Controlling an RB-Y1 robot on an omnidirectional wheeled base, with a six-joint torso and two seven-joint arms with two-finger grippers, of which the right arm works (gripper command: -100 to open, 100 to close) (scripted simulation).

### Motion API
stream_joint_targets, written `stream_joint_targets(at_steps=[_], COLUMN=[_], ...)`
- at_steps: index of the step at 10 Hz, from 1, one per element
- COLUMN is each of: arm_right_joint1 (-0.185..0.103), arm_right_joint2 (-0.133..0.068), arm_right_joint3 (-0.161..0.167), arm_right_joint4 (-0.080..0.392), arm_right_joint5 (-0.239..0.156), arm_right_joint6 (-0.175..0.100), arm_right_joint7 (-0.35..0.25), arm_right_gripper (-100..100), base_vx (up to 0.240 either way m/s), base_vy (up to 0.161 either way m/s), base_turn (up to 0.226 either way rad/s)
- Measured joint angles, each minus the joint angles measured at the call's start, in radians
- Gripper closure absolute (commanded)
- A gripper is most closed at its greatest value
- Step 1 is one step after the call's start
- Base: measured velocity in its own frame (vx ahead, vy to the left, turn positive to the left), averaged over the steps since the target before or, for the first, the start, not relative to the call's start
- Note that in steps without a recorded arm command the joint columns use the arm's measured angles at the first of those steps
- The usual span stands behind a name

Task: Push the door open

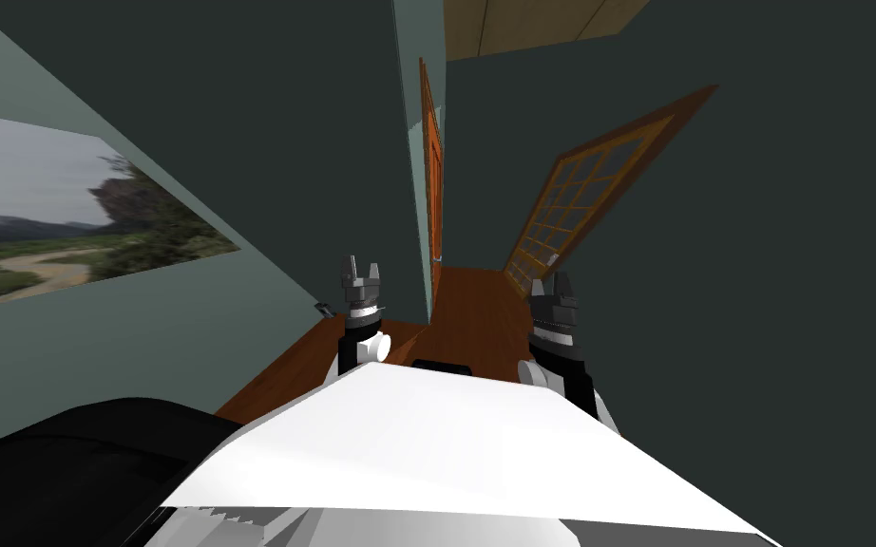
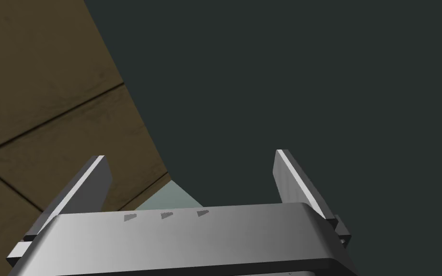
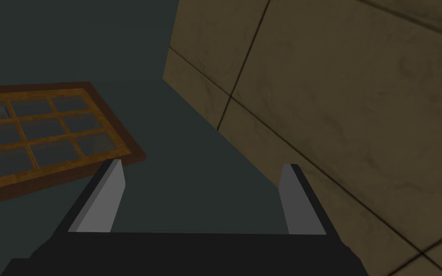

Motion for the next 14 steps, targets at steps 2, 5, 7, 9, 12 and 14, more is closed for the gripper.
stream_joint_targets(at_steps=[2,5,7,9,12,14], arm_right_joint1=[-0.015,-0.036,-0.054,-0.076,-0.102,-0.120], arm_right_joint2=[-0.010,-0.019,-0.024,-0.031,-0.041,-0.045], arm_right_joint3=[0.004,0.019,0.029,0.035,0.046,0.058], arm_right_joint4=[0.031,0.085,0.128,0.162,0.225,0.272], arm_right_joint5=[0.006,0.021,0.032,0.041,0.055,0.067], arm_right_joint6=[-0.006,-0.025,-0.040,-0.042,-0.062,-0.078], arm_right_joint7=[-0.009,-0.021,-0.029,-0.040,-0.055,-0.066], arm_right_gripper=[-100,-100,-100,-100,-100,-100], base_vx=[0.096,0.100,0.089,0.092,0.087,0.111], base_vy=[-0.111,-0.108,-0.086,-0.104,-0.094,-0.111], base_turn=[0.056,0.050,0.055,0.056,0.056,0.059])
